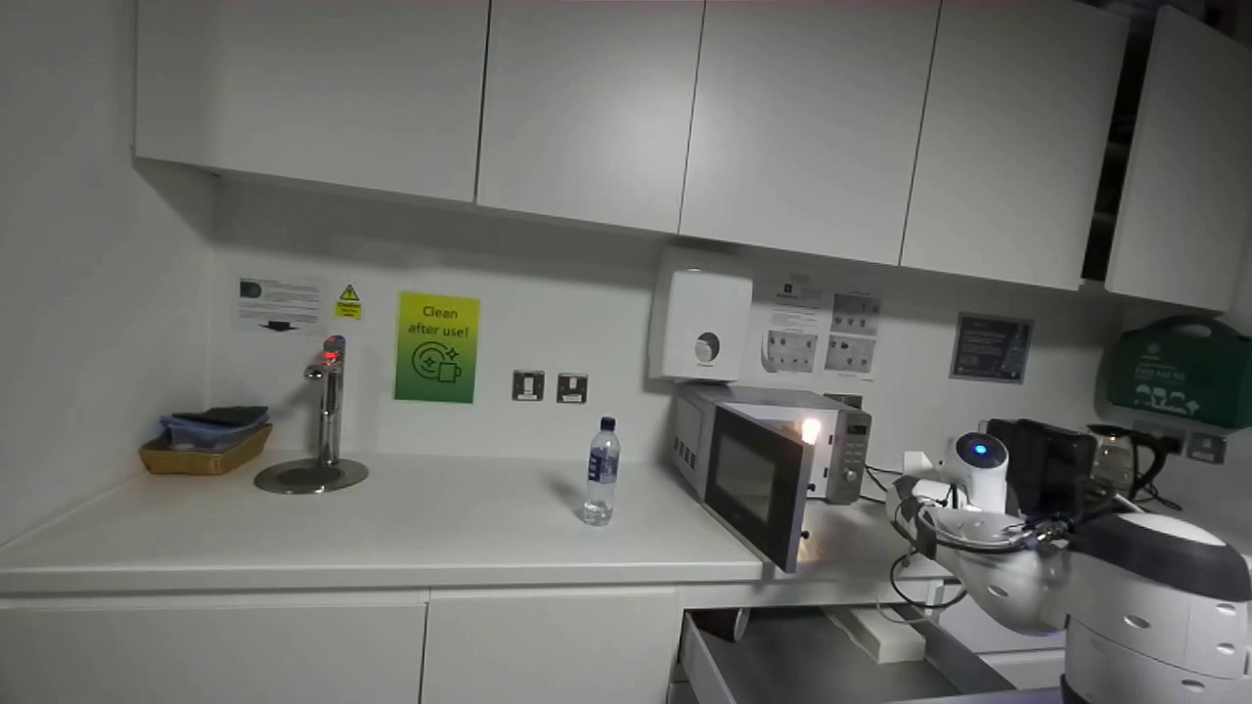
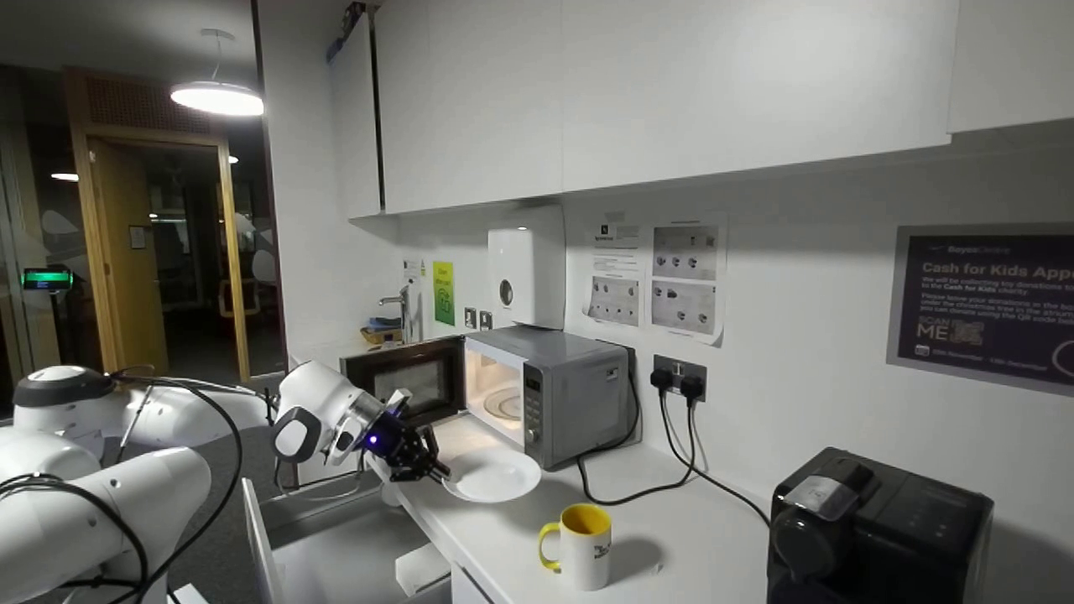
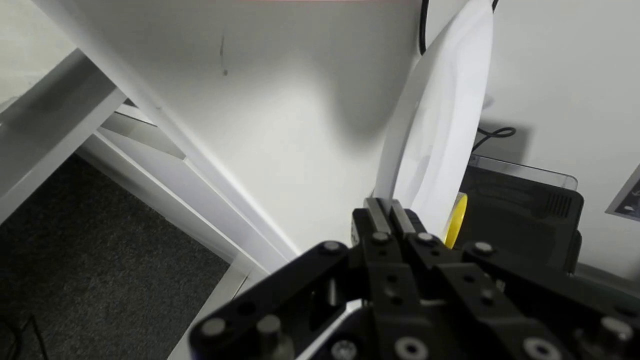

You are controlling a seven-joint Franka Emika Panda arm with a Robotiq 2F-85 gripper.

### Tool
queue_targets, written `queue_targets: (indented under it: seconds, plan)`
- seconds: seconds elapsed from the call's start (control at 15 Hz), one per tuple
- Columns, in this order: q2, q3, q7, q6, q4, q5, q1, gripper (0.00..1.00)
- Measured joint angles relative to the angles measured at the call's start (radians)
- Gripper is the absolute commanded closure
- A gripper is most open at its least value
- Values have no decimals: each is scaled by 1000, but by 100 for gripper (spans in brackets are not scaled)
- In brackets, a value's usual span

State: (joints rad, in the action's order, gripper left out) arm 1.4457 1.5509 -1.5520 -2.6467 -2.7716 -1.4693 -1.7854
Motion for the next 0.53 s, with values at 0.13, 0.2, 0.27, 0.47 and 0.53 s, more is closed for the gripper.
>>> queue_targets:
  seconds: [0.13, 0.2, 0.27, 0.47, 0.53]
  plan:
    - [-11, 0, 10, 0, 0, -3, 9, 99]
    - [-17, 0, 15, 0, 0, -6, 12, 99]
    - [-23, 0, 20, 0, 0, -10, 14, 99]
    - [-42, -2, 40, 0, 0, -27, 19, 99]
    - [-47, -3, 46, 0, 0, -33, 20, 99]
